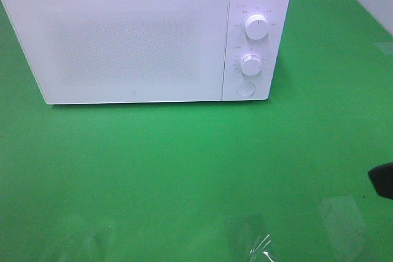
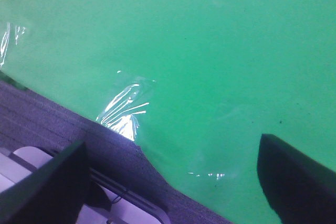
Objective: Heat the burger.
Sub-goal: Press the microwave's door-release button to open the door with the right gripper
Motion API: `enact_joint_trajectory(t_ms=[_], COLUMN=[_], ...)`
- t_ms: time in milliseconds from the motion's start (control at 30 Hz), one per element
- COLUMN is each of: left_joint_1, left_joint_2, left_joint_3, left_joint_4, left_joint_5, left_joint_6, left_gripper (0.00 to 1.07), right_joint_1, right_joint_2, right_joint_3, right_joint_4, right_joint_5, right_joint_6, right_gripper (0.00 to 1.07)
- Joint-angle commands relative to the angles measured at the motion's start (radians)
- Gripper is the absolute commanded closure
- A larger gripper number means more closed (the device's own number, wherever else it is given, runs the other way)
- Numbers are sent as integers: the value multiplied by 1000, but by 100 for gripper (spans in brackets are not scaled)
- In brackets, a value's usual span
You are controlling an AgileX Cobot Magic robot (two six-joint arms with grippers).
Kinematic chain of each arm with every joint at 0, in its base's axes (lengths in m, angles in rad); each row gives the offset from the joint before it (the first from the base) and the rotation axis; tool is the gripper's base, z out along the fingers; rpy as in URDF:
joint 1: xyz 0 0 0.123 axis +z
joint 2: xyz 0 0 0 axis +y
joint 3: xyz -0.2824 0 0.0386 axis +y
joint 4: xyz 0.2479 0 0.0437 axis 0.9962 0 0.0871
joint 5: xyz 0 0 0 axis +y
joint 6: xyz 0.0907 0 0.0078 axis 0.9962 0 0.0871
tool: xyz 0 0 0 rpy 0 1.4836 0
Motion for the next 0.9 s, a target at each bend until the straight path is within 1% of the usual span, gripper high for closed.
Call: enact_joint_trajectory(t_ms=[33, 67, 100, 133, 167, 200, 233, 267, 300, 333, 367, 400, 433, 467, 500, 600, 633, 767, 833, 867, 900], left_joint_1=[3, 3, 3, 3, 3, 3, 3, 3, 3, 3, 3, 3, 3, 3, 3, 3, 3, 3, 3, 3, 3], left_joint_2=[-23, -23, -23, -23, -23, -23, -23, -23, -23, -23, -23, -23, -23, -23, -23, -23, -23, -23, -23, -23, -23], left_joint_3=[5, 5, 5, 5, 5, 5, 5, 5, 5, 5, 5, 5, 5, 5, 5, 5, 5, 5, 5, 5, 5], left_joint_4=[-2, -2, -2, -2, -2, -2, -2, -2, -2, -2, -2, -2, -2, -2, -2, -2, -2, -2, -2, -2, -2], left_joint_5=[-5, -5, -5, -5, -5, -5, -5, -5, -5, -5, -5, -5, -5, -5, -5, -5, -5, -5, -5, -5, -5], left_joint_6=[-5, -5, -5, -5, -5, -5, -5, -5, -5, -5, -5, -5, -5, -5, -5, -5, -5, -5, -5, -5, -5], left_gripper=[3, 3, 3, 3, 3, 3, 3, 3, 3, 3, 3, 3, 3, 3, 3, 3, 3, 3, 3, 3, 3], right_joint_1=[-133, -133, -203, -203, -235, -288, -288, -337, -337, -380, -380, -403, -448, -448, -479, -489, -523, -548, -563, -563, -564], right_joint_2=[-89, -89, -138, -138, -158, -211, -211, -265, -265, -315, -315, -337, -391, -391, -440, -458, -515, -561, -611, -611, -647], right_joint_3=[-3, -3, -3, -3, -3, -3, -3, -3, -3, -3, -3, -3, -3, -3, -3, -3, -2, -1, 27, 27, 58], right_joint_4=[32, 32, 49, 49, 59, 75, 75, 78, 78, 78, 78, 78, 78, 78, 78, 78, 77, 69, 69, 69, 69], right_joint_5=[50, 50, 60, 60, 63, 66, 66, 66, 66, 66, 66, 66, 66, 66, 66, 66, 68, 68, 66, 66, 70], right_joint_6=[-76, -76, -113, -113, -129, -145, -145, -141, -141, -135, -135, -133, -133, -133, -133, -133, -122, -116, -115, -115, -115], right_gripper=[31, 31, 31, 31, 31, 31, 31, 31, 31, 31, 31, 31, 31, 31, 31, 31, 31, 31, 31, 31, 31])
